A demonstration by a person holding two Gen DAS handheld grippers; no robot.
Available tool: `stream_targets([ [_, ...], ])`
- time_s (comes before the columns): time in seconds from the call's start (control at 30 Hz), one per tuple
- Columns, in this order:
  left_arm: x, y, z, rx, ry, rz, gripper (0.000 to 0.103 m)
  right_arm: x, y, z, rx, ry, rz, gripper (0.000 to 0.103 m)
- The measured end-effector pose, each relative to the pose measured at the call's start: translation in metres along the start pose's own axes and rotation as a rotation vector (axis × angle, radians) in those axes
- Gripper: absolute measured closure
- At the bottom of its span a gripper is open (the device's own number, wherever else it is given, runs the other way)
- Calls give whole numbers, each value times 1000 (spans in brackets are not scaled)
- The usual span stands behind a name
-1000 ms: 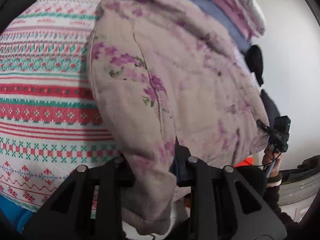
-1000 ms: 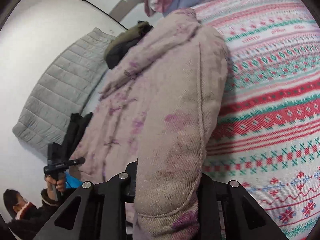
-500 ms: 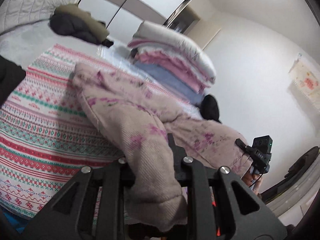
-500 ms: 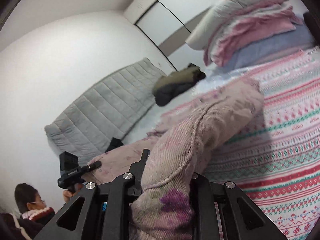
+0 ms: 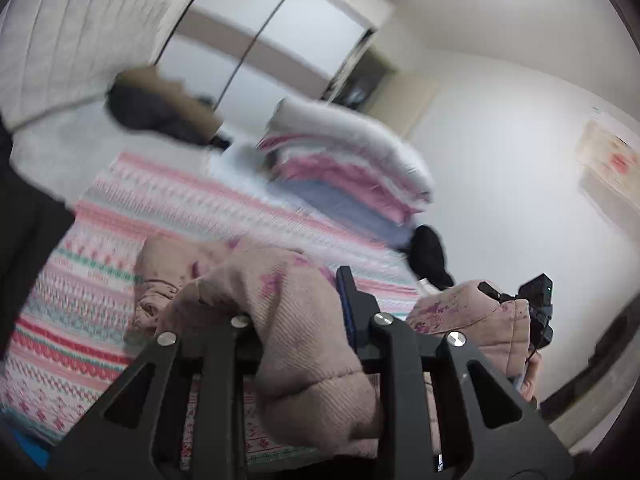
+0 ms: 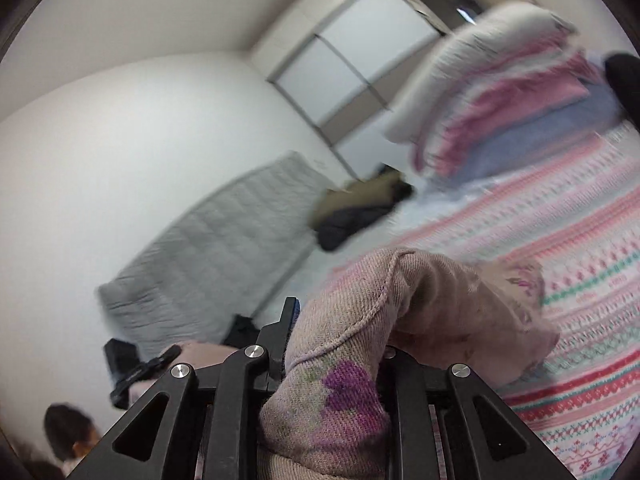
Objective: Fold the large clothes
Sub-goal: 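Fold the lifted hem over toward the collar with both grippers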
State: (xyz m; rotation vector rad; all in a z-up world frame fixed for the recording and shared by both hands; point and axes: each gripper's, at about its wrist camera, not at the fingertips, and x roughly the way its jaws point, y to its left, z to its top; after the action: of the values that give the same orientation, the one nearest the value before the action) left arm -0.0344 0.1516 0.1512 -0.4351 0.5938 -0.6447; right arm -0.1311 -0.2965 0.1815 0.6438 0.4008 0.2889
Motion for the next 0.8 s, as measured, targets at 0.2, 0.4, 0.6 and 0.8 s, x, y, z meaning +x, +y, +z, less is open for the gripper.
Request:
stream_targets([
  [0.2,88,47,40,-122,11,167,75,93,-63,25,151,15,-243,82],
  [0.4,174,113,48,-209,91,312,69,149,-125,37,279,-24,-451,78],
  [0.6,232,149,4,-194,145,402,57,212,-199,-3,305,120,-533,68],
  [0.8,199,127,17,-131,99,291,26,194,-198,9,369,85,-375,40],
])
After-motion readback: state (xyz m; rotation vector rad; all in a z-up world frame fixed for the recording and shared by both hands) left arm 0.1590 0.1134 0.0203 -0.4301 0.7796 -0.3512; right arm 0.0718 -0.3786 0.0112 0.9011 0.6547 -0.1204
